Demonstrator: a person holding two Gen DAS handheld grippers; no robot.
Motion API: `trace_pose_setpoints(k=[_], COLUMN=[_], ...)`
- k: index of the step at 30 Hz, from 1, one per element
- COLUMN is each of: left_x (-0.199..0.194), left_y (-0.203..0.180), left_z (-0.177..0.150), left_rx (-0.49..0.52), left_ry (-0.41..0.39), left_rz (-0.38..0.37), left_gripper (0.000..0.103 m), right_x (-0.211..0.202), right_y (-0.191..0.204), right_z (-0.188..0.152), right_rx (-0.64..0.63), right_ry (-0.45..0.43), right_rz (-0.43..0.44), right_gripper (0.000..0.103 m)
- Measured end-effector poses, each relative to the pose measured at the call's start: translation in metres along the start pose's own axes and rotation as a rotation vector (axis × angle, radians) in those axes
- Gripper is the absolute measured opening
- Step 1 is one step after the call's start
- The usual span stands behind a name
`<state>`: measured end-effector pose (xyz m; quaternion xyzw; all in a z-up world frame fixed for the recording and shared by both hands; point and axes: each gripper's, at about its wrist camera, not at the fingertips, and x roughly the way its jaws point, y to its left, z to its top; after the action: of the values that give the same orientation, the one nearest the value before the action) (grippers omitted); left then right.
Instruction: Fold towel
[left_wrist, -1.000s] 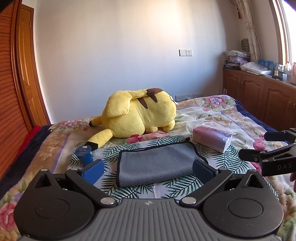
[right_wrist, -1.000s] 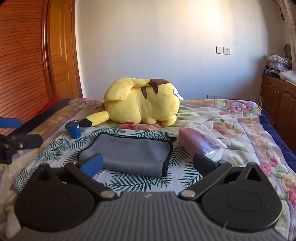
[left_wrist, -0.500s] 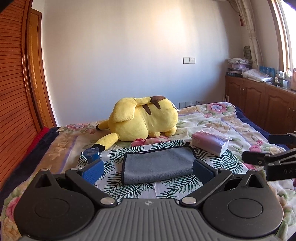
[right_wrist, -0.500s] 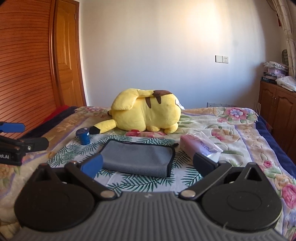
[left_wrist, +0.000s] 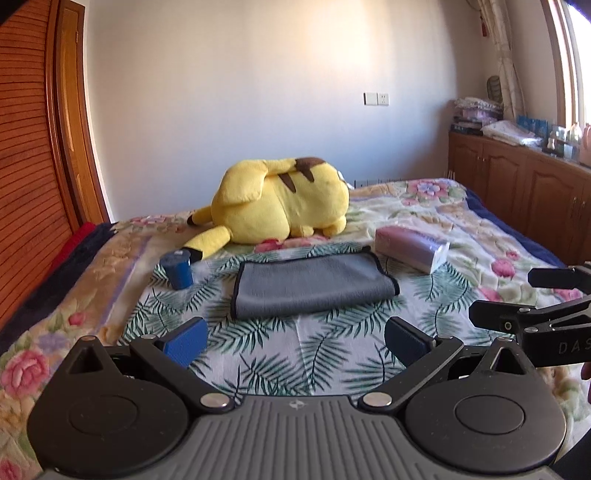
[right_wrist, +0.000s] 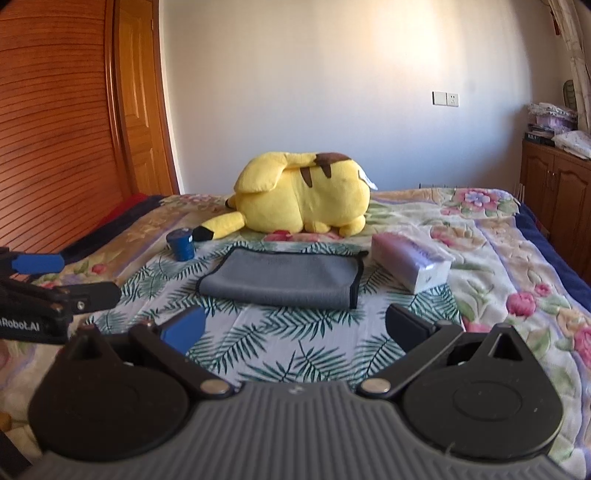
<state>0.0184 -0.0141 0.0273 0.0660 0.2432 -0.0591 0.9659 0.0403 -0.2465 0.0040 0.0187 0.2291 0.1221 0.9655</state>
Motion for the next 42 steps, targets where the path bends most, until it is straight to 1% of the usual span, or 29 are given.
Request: trace_pose_setpoints(k=[8, 13, 21, 25, 28, 34, 42], left_x=[0.007, 0.017, 0.024, 0.026, 0.025, 0.017, 0.006], left_y=[-0.005, -0.007, -0.006, -0.004, -0.002, 0.003, 0.009], left_z=[-0.024, -0.04, -0.048, -0.048, -0.048, -0.043, -0.038], left_rx=[0.009, 0.004, -0.01, -0.021, -0.033, -0.036, -0.059], left_ry=[0.001, 0.02, 0.026, 0.021, 0.006, -0.059, -0.099], left_rz=[0.008, 0.009, 0.003, 0.016, 0.026, 0.054, 0.055], left_gripper=[0.103, 0.103, 0.103, 0.103, 0.103, 0.103, 0.103], right_x=[0.003, 0.008, 0.012, 0.014, 0.015, 0.011, 0.003], right_y=[0.002, 0.0, -0.003, -0.003, -0.001, 0.002, -0.003], right_z=[-0.015, -0.024, -0.032, -0.035, -0.036, -0.035, -0.033], right_rx=[-0.01, -0.014, 0.0, -0.003, -0.014, -0.033, -0.023], right_ry=[0.016, 0.025, 0.037, 0.043, 0.042, 0.007, -0.05], right_rz=[-0.003, -0.011, -0.014, -0.019, -0.021, -0.028, -0.04], right_gripper=[0.103, 0.103, 0.103, 0.103, 0.103, 0.103, 0.103])
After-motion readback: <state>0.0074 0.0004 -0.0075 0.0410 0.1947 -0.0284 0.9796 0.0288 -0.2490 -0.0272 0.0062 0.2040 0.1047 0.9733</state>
